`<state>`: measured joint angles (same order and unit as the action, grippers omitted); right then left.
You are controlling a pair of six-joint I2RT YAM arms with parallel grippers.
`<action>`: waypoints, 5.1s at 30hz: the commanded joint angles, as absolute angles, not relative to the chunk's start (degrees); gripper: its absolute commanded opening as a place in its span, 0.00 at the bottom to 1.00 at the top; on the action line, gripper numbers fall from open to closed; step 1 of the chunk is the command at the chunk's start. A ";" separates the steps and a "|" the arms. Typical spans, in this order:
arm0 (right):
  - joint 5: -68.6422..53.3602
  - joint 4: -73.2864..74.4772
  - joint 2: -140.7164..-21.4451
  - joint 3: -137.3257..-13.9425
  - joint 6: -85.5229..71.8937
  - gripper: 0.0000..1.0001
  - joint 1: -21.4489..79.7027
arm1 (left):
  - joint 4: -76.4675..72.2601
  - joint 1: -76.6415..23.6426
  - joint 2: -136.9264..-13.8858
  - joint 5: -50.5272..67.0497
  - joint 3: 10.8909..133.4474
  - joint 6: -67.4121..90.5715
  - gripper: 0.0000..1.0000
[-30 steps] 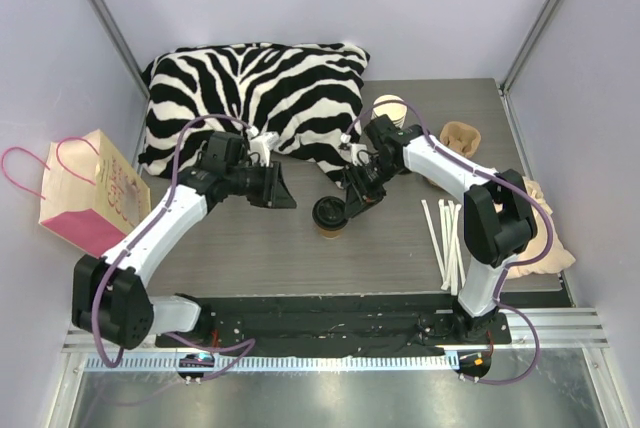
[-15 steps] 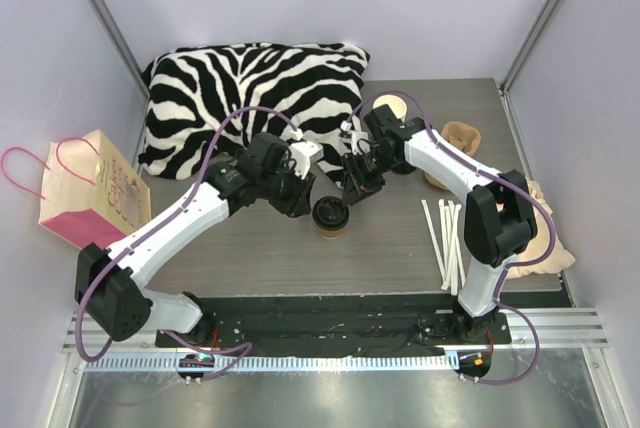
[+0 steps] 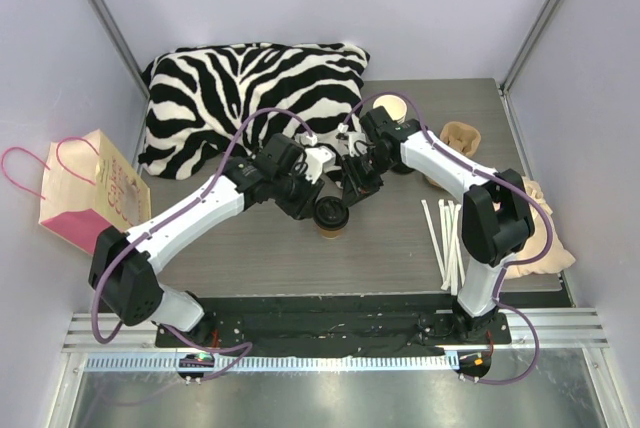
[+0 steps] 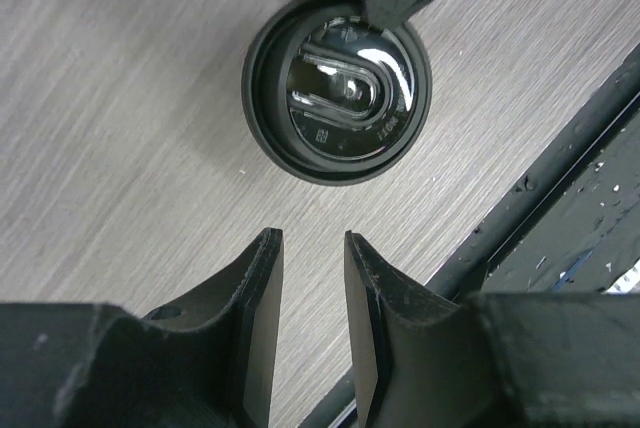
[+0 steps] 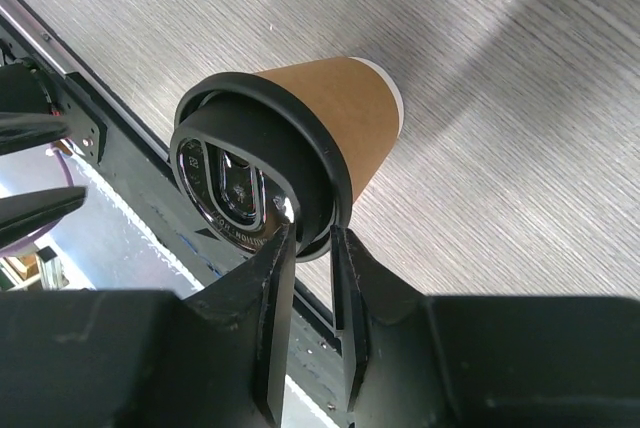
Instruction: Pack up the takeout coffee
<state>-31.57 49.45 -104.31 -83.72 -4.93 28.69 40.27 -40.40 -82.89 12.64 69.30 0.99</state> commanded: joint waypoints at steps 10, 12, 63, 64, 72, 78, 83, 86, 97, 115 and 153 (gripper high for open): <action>-32.61 48.16 -102.31 -85.52 -6.50 0.30 29.53 | 40.69 -41.31 -82.53 11.87 73.74 -1.67 0.35; -32.17 48.16 -102.04 -85.96 -6.50 0.29 29.79 | 40.52 -41.40 -82.70 11.78 74.00 -1.41 0.35; -27.33 47.64 -105.55 -83.32 -5.19 0.17 31.73 | 38.23 -43.15 -92.46 11.08 69.09 -3.60 0.12; -27.16 47.64 -105.73 -83.23 -5.10 0.17 31.73 | 38.15 -43.15 -92.72 10.81 68.65 -3.34 0.12; -26.81 47.64 -106.08 -83.50 -5.10 0.16 31.90 | 40.07 -43.07 -91.06 9.05 72.42 -3.69 0.11; -26.89 47.64 -105.29 -83.93 -5.19 0.15 31.90 | 40.78 -42.98 -86.84 10.81 77.78 -2.29 0.12; -26.90 47.72 -105.20 -83.93 -5.19 0.15 31.90 | 40.61 -43.07 -87.36 10.20 80.16 -2.20 0.13; -26.98 47.72 -105.47 -84.02 -5.19 0.15 31.91 | 39.29 -43.07 -88.94 9.84 78.58 -2.55 0.13; -26.81 47.55 -106.35 -83.67 -5.10 0.15 31.99 | 34.37 -42.98 -93.17 8.09 69.43 -2.55 0.10; -26.81 47.64 -105.29 -84.02 -5.19 0.16 32.08 | 40.08 -43.16 -86.04 8.09 79.02 -1.41 0.14; -27.16 47.99 -106.17 -84.73 -5.36 0.16 32.17 | 37.18 -48.51 -85.51 10.29 67.68 -5.88 0.21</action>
<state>-29.89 47.79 -104.77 -83.90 -6.20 31.66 39.18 -48.03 -83.40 10.68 70.61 -3.88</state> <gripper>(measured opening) 0.161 0.208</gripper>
